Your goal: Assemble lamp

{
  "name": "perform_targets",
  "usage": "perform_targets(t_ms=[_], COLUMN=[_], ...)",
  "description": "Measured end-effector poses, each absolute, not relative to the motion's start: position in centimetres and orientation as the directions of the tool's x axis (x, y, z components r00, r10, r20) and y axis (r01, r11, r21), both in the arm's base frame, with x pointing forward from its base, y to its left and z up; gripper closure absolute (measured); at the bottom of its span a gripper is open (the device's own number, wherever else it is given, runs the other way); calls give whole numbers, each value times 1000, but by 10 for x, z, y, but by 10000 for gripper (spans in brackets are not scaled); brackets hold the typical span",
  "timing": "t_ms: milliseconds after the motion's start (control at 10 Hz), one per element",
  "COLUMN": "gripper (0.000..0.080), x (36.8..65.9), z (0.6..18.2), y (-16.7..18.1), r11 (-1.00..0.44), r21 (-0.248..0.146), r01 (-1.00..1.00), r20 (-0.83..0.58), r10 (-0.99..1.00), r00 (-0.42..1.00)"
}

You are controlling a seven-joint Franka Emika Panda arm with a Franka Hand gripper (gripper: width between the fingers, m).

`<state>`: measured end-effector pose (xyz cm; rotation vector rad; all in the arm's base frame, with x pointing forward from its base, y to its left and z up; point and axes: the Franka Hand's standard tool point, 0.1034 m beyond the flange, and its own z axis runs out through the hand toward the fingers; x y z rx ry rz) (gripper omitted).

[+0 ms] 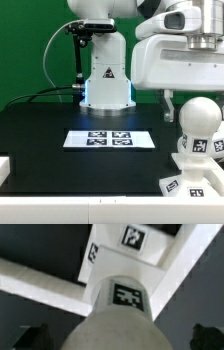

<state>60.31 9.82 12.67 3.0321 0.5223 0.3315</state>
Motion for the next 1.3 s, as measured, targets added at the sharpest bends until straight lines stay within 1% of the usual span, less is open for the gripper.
perform_targets(t_ms=[100, 300, 400, 500, 600, 900, 1000, 1100, 1200, 1300], gripper=[101, 101, 101, 101, 101, 110, 280, 456, 456, 671], x=[613, 619, 623, 624, 628, 629, 630, 629, 629, 629], z=[132, 135, 136, 132, 130, 129, 129, 128, 128, 128], y=[96, 94, 96, 98, 95, 96, 96, 97, 97, 98], r11=[-945, -966, -966, -966, -967, -971, -973, -986, -994, -998], r21=[83, 70, 70, 69, 70, 69, 69, 62, 58, 52], r01=[317, 249, 248, 251, 247, 229, 222, 152, 96, 38], r20=[188, 48, 10, 5, 34, 56, 57, 62, 65, 68], r10=[327, 253, 249, 252, 249, 233, 226, 156, 100, 41], r00=[926, 966, 968, 968, 968, 971, 972, 986, 993, 997])
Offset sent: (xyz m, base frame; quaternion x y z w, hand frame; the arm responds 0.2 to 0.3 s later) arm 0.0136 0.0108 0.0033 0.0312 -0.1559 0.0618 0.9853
